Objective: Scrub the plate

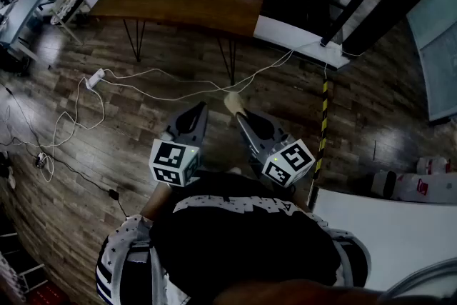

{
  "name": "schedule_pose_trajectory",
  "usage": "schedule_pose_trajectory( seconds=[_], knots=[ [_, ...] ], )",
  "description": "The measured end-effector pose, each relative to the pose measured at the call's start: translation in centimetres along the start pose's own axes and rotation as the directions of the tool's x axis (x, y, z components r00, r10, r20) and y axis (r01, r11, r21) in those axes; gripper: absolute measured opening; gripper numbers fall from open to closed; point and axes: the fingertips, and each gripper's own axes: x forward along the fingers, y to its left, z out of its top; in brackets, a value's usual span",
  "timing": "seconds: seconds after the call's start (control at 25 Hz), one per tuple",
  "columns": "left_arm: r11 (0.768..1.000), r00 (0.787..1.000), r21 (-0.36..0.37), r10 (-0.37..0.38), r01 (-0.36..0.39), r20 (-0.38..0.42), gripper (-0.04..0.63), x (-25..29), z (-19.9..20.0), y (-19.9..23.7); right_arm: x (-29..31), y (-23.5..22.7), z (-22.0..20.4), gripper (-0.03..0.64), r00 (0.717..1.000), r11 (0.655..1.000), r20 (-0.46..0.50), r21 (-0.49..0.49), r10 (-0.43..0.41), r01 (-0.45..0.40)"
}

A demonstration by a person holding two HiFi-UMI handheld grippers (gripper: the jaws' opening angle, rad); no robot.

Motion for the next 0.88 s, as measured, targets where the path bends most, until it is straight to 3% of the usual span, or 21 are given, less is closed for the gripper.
schedule_pose_trajectory(
  seconds=[0.88],
  knots=[
    [1.0, 1.0, -0.017, 0.006, -0.006, -0.002, 0.014, 0.0, 0.5, 1.7, 1.7, -0.4, -0.3, 0.049, 1.0, 0.999, -0.024, 0.04, -0.013, 0.014]
  ],
)
